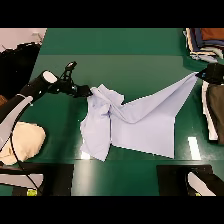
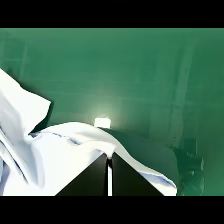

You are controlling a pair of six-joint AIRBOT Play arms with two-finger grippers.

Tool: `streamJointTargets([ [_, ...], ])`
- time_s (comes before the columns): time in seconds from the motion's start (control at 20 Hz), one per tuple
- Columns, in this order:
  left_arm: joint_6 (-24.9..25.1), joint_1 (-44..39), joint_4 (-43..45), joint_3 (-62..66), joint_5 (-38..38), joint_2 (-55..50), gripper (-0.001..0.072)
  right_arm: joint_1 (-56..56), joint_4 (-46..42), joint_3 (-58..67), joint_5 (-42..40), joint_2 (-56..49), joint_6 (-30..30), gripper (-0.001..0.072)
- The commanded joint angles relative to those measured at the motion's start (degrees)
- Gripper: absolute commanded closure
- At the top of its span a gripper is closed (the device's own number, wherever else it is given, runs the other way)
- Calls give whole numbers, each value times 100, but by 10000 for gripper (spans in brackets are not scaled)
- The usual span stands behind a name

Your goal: Fold the shirts.

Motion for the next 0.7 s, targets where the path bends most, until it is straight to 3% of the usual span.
streamJointTargets([
  [0.0,125,11,-111,225,90,-225,348,-4,2,-2,-28,-2,4,697],
  [0.1,122,11,-109,293,35,-219,666,-4,0,-2,-48,-2,4,697],
  [0.35,109,13,208,938,-321,256,686,-4,0,146,-238,4,-4,697],
  [0.65,-92,173,1779,2675,-319,2503,685,-9,-28,2022,-232,7,-249,697],
])
